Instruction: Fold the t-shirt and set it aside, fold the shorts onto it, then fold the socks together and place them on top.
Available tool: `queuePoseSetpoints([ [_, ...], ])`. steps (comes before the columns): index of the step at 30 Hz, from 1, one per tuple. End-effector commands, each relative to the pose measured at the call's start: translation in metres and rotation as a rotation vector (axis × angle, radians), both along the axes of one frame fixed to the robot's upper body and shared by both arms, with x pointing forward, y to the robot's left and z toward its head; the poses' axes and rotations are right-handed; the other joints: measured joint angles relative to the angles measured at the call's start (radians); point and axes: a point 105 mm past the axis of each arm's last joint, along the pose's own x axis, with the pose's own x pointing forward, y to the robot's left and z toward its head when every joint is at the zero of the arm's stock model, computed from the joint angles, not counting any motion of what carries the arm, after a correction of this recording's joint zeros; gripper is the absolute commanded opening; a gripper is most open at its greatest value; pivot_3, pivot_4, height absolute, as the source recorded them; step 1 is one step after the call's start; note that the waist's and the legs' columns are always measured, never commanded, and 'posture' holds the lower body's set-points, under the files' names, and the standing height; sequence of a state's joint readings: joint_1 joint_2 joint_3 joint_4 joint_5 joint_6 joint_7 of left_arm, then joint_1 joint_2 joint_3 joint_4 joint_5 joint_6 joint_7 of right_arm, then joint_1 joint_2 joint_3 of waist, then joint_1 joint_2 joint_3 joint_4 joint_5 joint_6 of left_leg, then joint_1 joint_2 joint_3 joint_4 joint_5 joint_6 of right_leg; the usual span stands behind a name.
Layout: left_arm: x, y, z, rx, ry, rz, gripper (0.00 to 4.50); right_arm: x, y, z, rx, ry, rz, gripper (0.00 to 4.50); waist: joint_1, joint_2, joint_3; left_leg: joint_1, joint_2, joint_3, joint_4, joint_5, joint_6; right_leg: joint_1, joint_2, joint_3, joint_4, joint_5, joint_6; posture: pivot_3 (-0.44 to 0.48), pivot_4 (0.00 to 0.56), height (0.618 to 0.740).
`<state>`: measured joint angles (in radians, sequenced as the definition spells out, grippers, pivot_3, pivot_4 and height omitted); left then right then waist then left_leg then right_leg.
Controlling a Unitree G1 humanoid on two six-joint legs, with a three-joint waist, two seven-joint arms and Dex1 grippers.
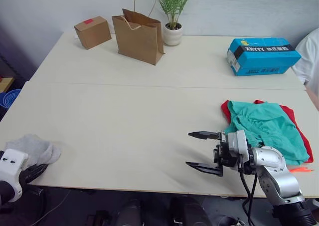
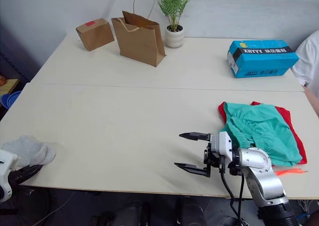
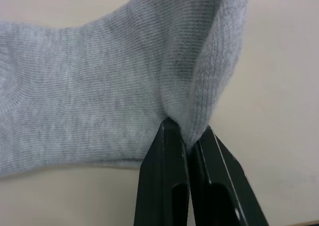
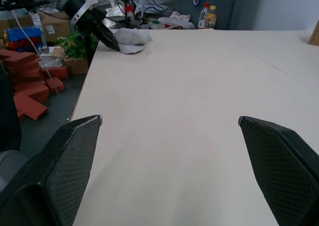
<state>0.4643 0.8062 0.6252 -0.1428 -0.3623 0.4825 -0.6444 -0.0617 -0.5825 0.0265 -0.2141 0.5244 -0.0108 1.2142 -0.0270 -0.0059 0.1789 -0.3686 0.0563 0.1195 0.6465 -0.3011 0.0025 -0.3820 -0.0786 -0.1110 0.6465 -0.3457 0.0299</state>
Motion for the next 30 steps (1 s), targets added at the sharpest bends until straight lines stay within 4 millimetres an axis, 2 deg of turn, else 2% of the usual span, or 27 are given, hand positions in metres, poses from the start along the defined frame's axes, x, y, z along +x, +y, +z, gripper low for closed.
queuePoseSetpoints([
  [1,0.000,-0.002,-0.019,-0.024,0.074,-0.031,0.04,-0.005,0.001,0.008,-0.001,-0.060,0.007,4.50,0.002,0.004,-0.002,0.000,0.000,0.000,0.000,0.000,0.000,0.000,0.000,0.000,0.000,0.000,0.000,0.000,0.150,0.740],
  [6,0.019,-0.021,-0.012,-0.086,0.062,-0.171,0.04,-0.007,0.000,0.008,-0.005,-0.062,0.000,4.50,0.026,0.007,-0.002,0.000,0.000,0.001,0.000,0.001,-0.002,-0.002,0.000,0.001,0.004,0.000,-0.001,0.000,0.150,0.740],
  [10,0.035,-0.045,0.004,-0.119,0.049,-0.318,0.04,-0.006,-0.007,0.011,-0.020,-0.079,-0.024,4.50,0.034,0.007,-0.002,-0.001,-0.001,0.001,0.001,-0.001,-0.004,-0.002,-0.001,0.001,0.004,0.000,-0.001,0.000,0.150,0.740],
  [13,0.043,-0.086,0.031,-0.161,0.032,-0.518,0.04,-0.004,-0.016,0.014,-0.020,-0.086,-0.075,4.50,0.036,0.003,-0.001,-0.002,-0.001,0.001,0.000,0.000,-0.003,-0.003,-0.002,0.001,0.003,0.000,-0.001,0.000,0.150,0.740],
  [14,0.044,-0.109,0.042,-0.191,0.034,-0.616,0.04,-0.006,-0.021,0.012,-0.030,-0.078,-0.088,4.50,0.036,0.001,0.000,-0.003,-0.001,0.001,0.000,0.001,-0.002,-0.004,-0.002,0.001,0.003,0.000,0.000,0.000,0.150,0.740],
  [15,0.043,-0.128,0.050,-0.221,0.038,-0.692,0.04,-0.009,-0.024,0.010,-0.041,-0.070,-0.096,4.50,0.037,-0.001,0.001,-0.003,-0.001,0.001,0.000,0.001,-0.001,-0.004,-0.002,0.001,0.003,0.000,-0.001,0.000,0.150,0.740],
  [17,0.041,-0.152,0.057,-0.265,0.048,-0.777,0.04,-0.013,-0.027,0.008,-0.058,-0.061,-0.099,4.50,0.031,-0.002,0.001,-0.004,-0.001,0.001,-0.001,0.001,-0.001,-0.004,-0.001,0.001,0.002,0.000,0.000,0.000,0.150,0.740],
  [18,0.040,-0.164,0.058,-0.282,0.057,-0.820,0.04,-0.014,-0.028,0.008,-0.070,-0.064,-0.098,4.50,0.027,-0.001,0.001,-0.004,-0.001,0.001,-0.001,0.001,-0.001,-0.004,-0.001,0.001,0.001,0.000,-0.001,0.000,0.150,0.740],
  [21,0.052,-0.219,0.050,-0.347,0.020,-0.959,0.04,-0.012,-0.036,0.011,-0.077,-0.073,-0.145,4.50,0.022,0.001,0.002,-0.002,-0.001,0.002,-0.001,0.001,0.000,-0.002,0.000,0.002,0.002,0.000,0.001,0.000,0.150,0.740],
  [23,0.060,-0.244,0.046,-0.367,0.007,-1.006,0.04,-0.012,-0.037,0.012,-0.082,-0.069,-0.150,4.50,0.023,-0.001,0.003,-0.001,-0.001,0.003,0.000,0.002,0.000,-0.002,0.001,0.003,0.003,0.000,0.002,0.000,0.150,0.740],
  [28,0.072,-0.296,0.035,-0.382,0.015,-1.099,0.04,-0.017,-0.039,0.012,-0.103,-0.055,-0.156,4.50,0.028,-0.007,0.006,-0.002,-0.002,0.003,0.001,0.005,-0.003,-0.003,0.003,0.004,0.007,0.000,0.002,0.000,0.150,0.740],
  [30,0.076,-0.305,0.033,-0.381,0.019,-1.089,0.04,-0.018,-0.040,0.012,-0.105,-0.050,-0.165,4.50,0.027,-0.009,0.007,-0.002,-0.003,0.003,0.001,0.005,-0.003,-0.004,0.003,0.004,0.007,0.000,0.002,0.000,0.150,0.740],
])
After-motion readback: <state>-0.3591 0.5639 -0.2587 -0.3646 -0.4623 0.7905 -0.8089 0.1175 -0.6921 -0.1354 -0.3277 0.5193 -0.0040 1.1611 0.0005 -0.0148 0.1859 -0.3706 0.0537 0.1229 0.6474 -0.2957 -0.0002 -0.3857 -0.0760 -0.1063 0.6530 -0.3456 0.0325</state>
